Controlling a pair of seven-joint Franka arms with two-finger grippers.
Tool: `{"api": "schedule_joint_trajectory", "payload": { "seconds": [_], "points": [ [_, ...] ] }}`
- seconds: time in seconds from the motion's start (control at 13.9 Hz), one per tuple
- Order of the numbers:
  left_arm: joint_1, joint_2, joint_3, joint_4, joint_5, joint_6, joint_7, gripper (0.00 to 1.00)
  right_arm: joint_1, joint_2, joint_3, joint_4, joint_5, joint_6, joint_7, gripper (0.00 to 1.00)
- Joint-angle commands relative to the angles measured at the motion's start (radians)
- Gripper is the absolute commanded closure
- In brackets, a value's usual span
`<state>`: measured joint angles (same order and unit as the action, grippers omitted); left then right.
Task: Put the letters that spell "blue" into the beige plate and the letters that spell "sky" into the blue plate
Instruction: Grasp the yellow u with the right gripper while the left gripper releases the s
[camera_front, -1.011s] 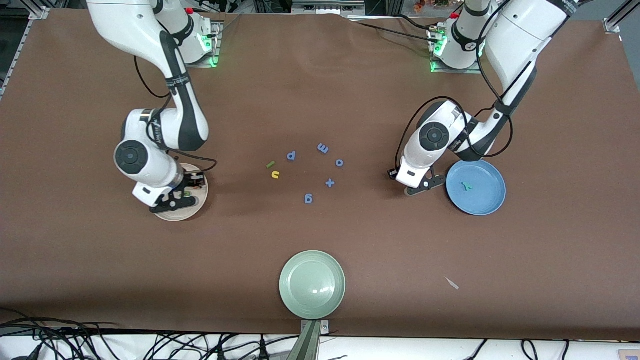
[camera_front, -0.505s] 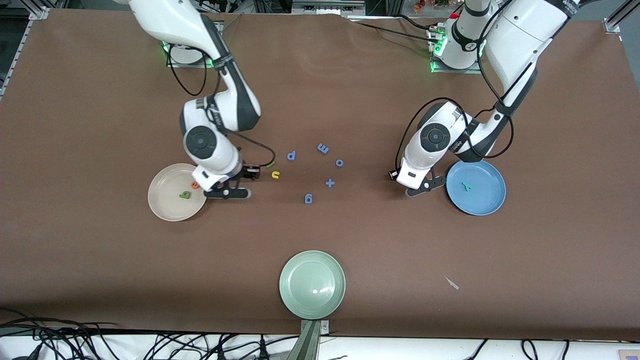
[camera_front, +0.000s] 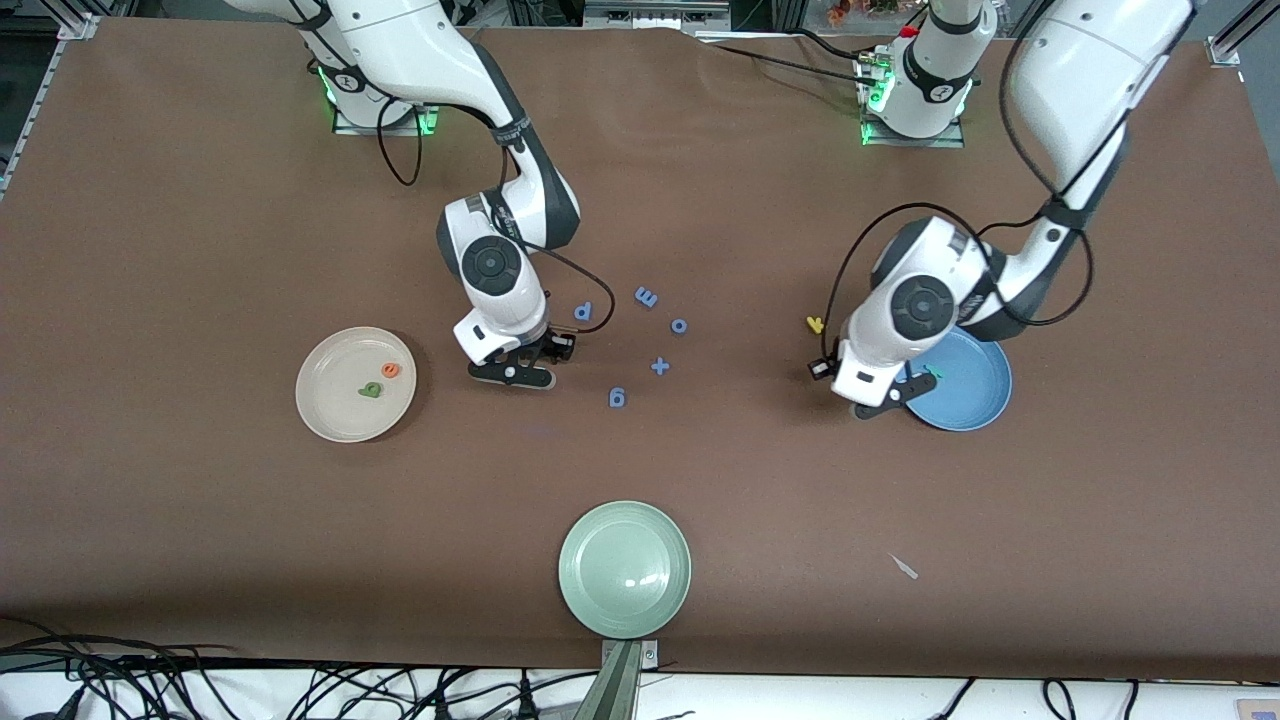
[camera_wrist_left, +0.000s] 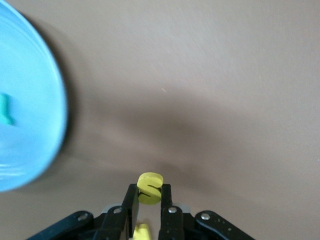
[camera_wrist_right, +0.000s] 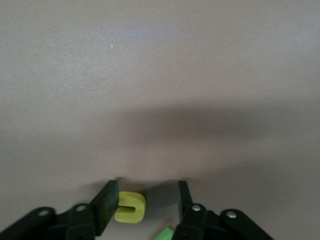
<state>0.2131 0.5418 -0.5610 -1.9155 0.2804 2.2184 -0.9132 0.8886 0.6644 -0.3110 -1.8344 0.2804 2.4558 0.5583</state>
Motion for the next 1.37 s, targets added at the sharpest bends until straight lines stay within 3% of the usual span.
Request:
{"api": "schedule_joint_trajectory", "payload": {
  "seconds": [0.0,0.22,0.58,0.65,0.79,0.87,0.94,1.3],
  "points": [
    [0.112,-0.058,-0.056,-0.043,-0.037,-0.049,0.088,1.0,0.004,0.006,-0.01,0.017,0.025,-0.011,0.005,0.43],
    [0.222,-0.071,-0.057,-0.059,-0.038,-0.082,0.241,1.0,0.007,0.003,-0.01,0.02,0.025,-0.012,0.002,0.43],
    [0.296,-0.06,-0.057,-0.109,-0.023,-0.065,0.341,1.0,0.027,-0.003,-0.01,0.021,0.023,-0.012,0.028,0.43],
    [0.296,-0.048,-0.057,-0.117,-0.023,-0.042,0.34,0.93,0.042,-0.003,-0.01,0.021,0.023,-0.012,0.041,0.43],
    [0.296,-0.042,-0.057,-0.12,-0.024,-0.034,0.332,0.53,0.05,-0.003,-0.01,0.014,0.023,-0.012,0.045,0.43],
    [0.296,-0.042,-0.057,-0.12,-0.026,-0.034,0.327,0.4,0.05,-0.003,-0.01,0.01,0.023,-0.012,0.043,0.43],
    [0.295,-0.043,-0.059,-0.117,-0.033,-0.037,0.326,0.35,0.052,-0.003,-0.01,0.007,0.022,-0.014,0.04,0.43],
    [0.256,-0.046,-0.128,-0.114,-0.02,-0.022,0.076,0.35,0.052,-0.012,-0.013,-0.016,0.016,-0.021,0.008,0.44]
  ]
}}
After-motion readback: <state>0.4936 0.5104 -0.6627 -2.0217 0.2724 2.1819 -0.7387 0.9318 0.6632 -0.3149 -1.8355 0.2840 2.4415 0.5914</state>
